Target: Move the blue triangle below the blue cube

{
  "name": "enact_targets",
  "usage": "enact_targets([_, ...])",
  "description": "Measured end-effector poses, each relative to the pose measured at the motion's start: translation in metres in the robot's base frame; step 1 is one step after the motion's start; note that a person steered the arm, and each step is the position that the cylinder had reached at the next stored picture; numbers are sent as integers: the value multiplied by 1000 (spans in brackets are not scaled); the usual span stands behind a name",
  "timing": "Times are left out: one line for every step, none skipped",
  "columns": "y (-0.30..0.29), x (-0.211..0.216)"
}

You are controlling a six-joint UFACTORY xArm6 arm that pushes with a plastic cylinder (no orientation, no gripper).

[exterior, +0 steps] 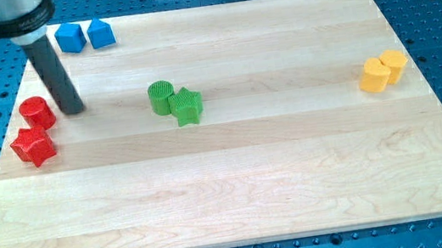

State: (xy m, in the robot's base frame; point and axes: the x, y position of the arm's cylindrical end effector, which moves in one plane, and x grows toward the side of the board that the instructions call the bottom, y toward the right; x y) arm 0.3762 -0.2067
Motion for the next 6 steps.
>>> enact_targets([56, -74])
enact_targets([98, -153])
enact_targets([57, -177])
enact_targets([37, -116])
enact_targets([41, -64])
enact_targets([47, -87])
